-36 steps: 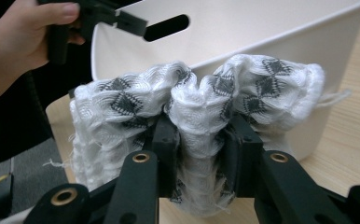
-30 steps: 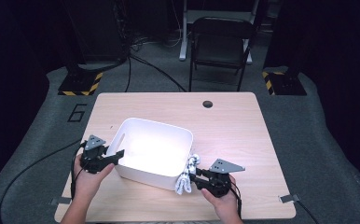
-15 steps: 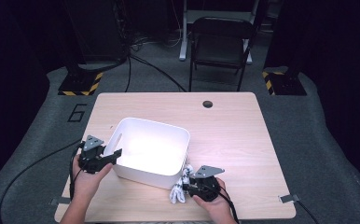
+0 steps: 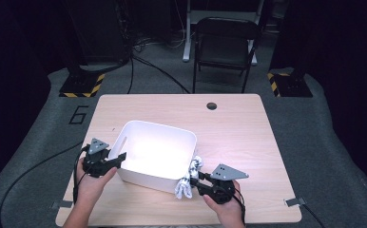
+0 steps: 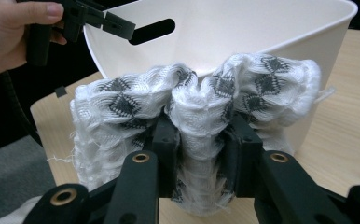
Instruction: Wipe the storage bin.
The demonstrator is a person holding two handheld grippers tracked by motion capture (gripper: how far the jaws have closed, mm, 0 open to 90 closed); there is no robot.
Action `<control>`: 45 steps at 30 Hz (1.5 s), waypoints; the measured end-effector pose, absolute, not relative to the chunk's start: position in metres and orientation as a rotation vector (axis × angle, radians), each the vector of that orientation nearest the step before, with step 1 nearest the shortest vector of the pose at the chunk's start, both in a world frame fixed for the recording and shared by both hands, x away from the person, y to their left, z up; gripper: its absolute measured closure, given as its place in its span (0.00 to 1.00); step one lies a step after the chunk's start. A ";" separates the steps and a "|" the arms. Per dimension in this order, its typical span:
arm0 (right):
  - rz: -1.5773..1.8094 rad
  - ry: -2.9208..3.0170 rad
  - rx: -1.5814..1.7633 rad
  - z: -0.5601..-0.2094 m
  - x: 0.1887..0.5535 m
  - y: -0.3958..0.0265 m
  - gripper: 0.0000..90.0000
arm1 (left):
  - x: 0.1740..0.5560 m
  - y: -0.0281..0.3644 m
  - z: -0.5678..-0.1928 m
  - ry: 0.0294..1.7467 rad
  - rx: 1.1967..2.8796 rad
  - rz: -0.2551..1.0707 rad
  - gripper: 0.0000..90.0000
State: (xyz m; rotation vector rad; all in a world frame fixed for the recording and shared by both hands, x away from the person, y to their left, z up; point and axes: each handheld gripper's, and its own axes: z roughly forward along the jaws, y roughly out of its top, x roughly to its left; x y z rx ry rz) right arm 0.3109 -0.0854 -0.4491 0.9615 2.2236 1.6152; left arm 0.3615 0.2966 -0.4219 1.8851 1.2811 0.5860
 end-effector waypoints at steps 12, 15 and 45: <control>1.555 2.232 1.020 -0.464 0.319 -0.088 0.76 | 0.360 0.288 -0.421 1.326 1.878 0.602 0.59; 1.508 2.195 1.064 -0.468 0.324 -0.094 0.76 | 0.358 0.281 -0.420 1.329 1.889 0.584 0.57; 1.618 2.201 1.094 -0.439 0.313 -0.106 0.77 | 0.364 0.281 -0.420 1.301 1.907 0.492 0.50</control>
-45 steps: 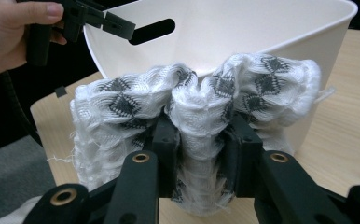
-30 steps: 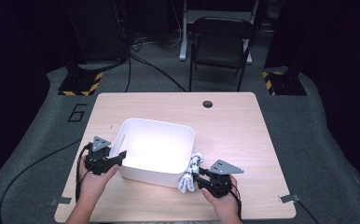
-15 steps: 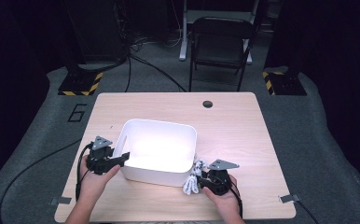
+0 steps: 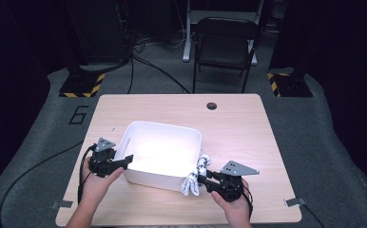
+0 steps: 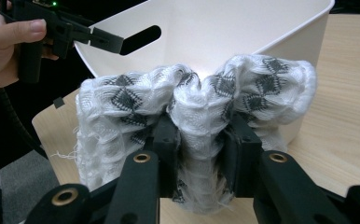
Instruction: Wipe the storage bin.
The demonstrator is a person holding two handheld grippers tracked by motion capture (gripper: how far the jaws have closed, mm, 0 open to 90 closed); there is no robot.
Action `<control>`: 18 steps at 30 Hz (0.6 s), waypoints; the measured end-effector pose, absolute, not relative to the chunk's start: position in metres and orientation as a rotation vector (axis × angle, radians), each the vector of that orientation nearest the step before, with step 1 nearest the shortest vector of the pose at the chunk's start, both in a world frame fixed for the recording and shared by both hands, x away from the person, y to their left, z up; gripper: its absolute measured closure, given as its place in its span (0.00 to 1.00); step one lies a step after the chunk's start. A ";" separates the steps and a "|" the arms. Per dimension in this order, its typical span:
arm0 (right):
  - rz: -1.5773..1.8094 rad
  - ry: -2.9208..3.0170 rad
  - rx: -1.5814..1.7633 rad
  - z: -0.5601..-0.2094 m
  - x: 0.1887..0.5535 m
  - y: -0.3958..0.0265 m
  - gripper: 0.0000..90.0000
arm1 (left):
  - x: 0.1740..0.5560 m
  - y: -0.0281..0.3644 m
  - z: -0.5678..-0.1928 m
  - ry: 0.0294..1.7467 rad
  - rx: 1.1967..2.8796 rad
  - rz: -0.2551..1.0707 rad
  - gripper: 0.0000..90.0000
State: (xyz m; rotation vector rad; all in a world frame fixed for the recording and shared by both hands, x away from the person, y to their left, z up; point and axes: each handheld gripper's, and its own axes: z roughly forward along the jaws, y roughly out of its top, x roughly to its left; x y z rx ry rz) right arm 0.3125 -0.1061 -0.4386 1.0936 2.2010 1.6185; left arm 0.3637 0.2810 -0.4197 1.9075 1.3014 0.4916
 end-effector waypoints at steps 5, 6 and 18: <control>1.592 2.212 1.092 -0.437 0.308 -0.100 0.77 | 0.363 0.277 -0.419 1.296 1.935 0.533 0.51; 1.589 2.199 1.096 -0.438 0.309 -0.101 0.77 | 0.362 0.277 -0.419 1.298 1.937 0.531 0.51; 1.579 2.047 1.194 -0.450 0.319 -0.118 0.77 | 0.355 0.269 -0.416 1.286 1.936 0.458 0.54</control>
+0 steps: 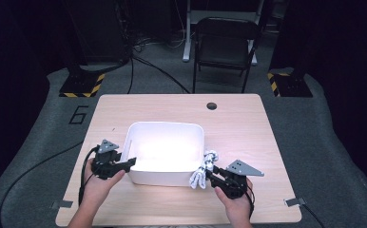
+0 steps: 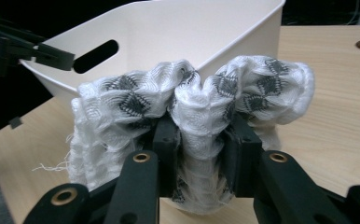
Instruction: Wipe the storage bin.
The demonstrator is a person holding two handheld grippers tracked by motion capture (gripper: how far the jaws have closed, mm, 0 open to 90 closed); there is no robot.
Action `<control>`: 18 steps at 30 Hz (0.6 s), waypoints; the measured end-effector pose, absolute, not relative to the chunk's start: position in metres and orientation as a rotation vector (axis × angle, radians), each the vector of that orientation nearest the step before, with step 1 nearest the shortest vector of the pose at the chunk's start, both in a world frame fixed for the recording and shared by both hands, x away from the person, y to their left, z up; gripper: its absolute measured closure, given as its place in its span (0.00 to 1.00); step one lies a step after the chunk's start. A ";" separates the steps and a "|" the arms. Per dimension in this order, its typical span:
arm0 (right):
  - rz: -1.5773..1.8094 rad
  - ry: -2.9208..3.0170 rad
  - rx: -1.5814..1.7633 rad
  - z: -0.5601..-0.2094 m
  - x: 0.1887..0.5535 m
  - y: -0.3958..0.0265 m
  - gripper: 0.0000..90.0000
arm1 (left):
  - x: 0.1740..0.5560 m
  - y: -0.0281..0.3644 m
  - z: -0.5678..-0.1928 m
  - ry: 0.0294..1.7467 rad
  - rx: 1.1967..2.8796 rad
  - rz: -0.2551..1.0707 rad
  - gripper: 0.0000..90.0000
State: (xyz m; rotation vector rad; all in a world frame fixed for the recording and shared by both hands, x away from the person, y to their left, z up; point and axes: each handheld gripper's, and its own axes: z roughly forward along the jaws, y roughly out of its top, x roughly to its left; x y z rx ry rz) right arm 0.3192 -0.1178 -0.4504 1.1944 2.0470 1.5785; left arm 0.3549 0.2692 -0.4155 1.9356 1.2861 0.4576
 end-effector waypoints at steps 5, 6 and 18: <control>1.515 2.041 1.214 -0.464 0.325 -0.114 0.78 | 0.352 0.271 -0.414 1.296 1.925 0.430 0.54; 1.498 2.063 1.228 -0.468 0.327 -0.113 0.78 | 0.351 0.272 -0.413 1.295 1.923 0.418 0.54; 1.295 2.338 1.249 -0.501 0.348 -0.091 0.74 | 0.344 0.275 -0.410 1.259 1.949 0.461 0.56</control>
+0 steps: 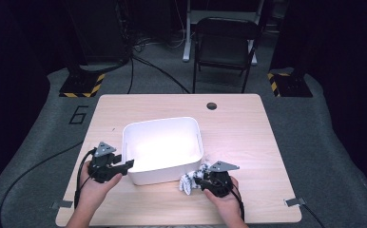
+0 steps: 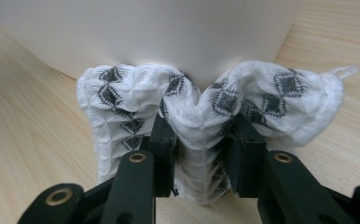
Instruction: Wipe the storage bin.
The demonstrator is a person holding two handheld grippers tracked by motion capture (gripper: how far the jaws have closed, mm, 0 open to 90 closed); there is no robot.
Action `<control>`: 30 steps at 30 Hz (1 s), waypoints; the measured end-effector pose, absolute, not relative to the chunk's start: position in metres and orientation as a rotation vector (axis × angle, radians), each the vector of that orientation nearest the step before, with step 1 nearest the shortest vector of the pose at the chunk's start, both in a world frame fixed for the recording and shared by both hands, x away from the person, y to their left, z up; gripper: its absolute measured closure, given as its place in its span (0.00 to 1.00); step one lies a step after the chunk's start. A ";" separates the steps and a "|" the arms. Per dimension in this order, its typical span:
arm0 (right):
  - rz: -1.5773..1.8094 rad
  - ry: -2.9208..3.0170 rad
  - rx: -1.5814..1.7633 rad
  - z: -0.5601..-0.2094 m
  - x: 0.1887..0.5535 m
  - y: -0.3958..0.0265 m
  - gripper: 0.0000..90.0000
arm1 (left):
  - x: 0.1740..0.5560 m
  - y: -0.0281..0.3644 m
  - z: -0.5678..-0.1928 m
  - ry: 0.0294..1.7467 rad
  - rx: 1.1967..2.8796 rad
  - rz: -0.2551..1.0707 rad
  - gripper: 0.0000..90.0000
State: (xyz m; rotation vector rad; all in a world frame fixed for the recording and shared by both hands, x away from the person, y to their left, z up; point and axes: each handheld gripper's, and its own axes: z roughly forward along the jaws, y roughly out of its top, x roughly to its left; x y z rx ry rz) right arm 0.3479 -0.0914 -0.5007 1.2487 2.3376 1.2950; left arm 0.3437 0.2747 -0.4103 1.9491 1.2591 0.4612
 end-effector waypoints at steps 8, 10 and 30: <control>1.429 2.286 1.219 -0.486 0.347 -0.101 0.74 | 0.341 0.273 -0.407 1.271 1.975 0.466 0.59; 1.483 2.243 1.184 -0.477 0.344 -0.105 0.74 | 0.341 0.273 -0.407 1.267 1.985 0.463 0.59; 1.598 2.125 1.176 -0.462 0.341 -0.123 0.74 | 0.339 0.263 -0.402 1.296 2.063 0.378 0.50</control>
